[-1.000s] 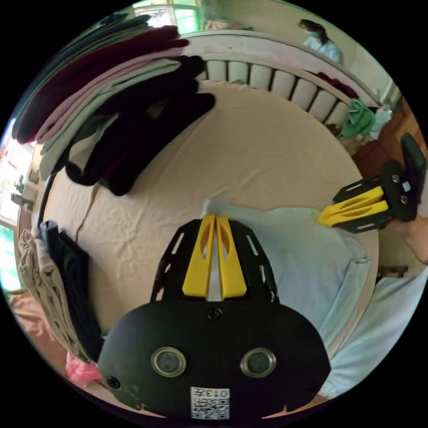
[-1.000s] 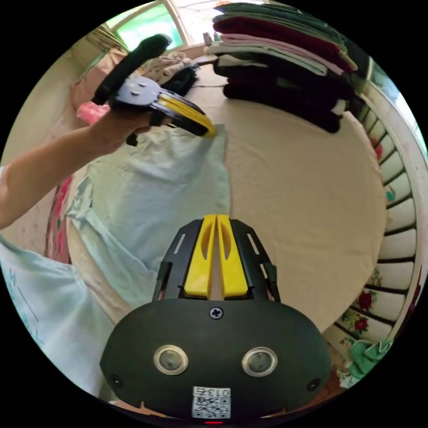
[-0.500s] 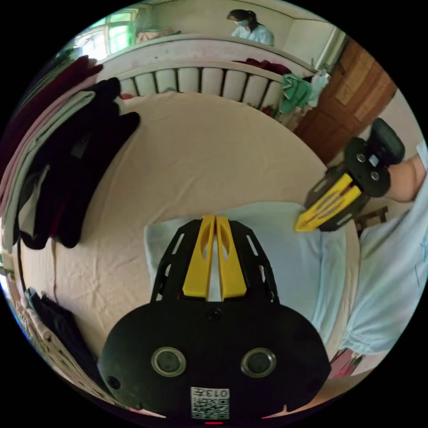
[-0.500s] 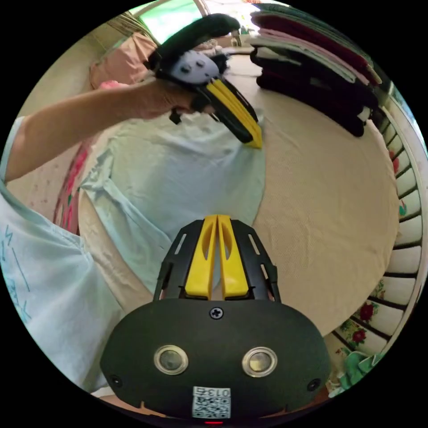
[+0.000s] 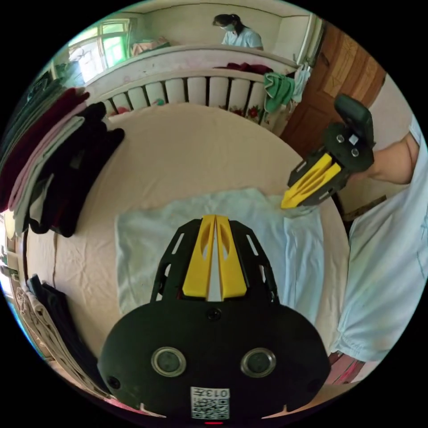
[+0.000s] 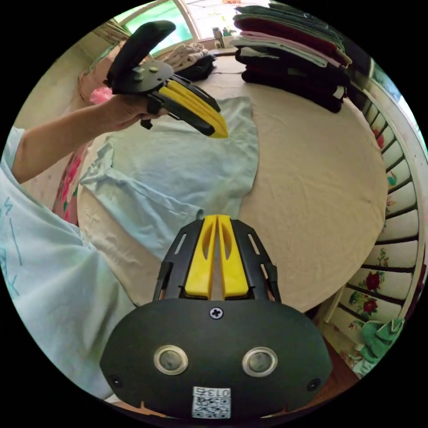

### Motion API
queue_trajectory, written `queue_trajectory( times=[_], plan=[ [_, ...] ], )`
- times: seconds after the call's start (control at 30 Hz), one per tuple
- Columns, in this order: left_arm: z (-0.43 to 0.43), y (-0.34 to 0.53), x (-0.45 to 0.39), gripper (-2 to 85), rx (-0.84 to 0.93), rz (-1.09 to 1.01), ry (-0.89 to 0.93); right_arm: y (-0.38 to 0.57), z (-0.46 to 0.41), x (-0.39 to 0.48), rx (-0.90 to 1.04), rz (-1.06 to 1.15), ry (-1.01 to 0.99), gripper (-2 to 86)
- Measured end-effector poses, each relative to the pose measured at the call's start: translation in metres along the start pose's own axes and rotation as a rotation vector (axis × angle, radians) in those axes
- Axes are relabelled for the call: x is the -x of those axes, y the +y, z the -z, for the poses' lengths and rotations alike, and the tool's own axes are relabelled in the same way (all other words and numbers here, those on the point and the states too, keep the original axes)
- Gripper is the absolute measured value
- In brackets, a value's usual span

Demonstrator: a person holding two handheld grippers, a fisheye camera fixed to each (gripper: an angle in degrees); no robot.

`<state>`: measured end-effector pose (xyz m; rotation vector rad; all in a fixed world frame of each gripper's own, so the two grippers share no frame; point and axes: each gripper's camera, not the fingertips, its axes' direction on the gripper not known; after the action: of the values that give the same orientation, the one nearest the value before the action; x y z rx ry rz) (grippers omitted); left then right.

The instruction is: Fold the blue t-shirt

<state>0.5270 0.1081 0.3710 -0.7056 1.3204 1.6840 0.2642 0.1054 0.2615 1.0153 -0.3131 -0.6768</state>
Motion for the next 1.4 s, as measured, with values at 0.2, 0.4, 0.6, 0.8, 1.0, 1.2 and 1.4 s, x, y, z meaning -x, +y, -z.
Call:
queue_trajectory(
  times=[0.2, 0.4, 0.6, 0.8, 1.0, 1.2, 1.4],
  plan=[
    [0.000, 0.026, -0.024, -0.3, -0.008, 0.130, -0.045, 0.033, 0.000, -0.019, -0.035, -0.073, 0.008, 0.3],
    [0.057, 0.118, -0.054, -0.3, -0.011, 0.384, -0.180, 0.061, -0.002, 0.007, -0.138, 0.048, -0.058, 0.5],
    [0.096, 0.249, -0.131, -0.3, 0.207, 0.697, -0.389, 0.082, -0.057, 0.030, 0.004, 0.143, 0.072, 0.1],
    [0.110, 0.332, -0.191, -0.3, 0.261, 0.956, -0.397, 0.102, -0.057, 0.012, -0.001, 0.076, 0.102, 0.1],
    [0.070, 0.353, -0.207, -0.3, 0.379, 0.849, -0.386, 0.080, -0.056, 0.060, -0.103, 0.273, -0.008, 1.2],
    [0.096, 0.392, -0.206, -0.3, 0.304, 0.921, -0.438, 0.047, -0.082, 0.140, -0.126, 0.571, -0.095, 8.1],
    [0.092, 0.405, -0.234, -0.3, 0.184, 0.846, -0.341, 0.044, -0.136, 0.218, -0.093, 0.864, -0.114, 9.1]
  ],
)
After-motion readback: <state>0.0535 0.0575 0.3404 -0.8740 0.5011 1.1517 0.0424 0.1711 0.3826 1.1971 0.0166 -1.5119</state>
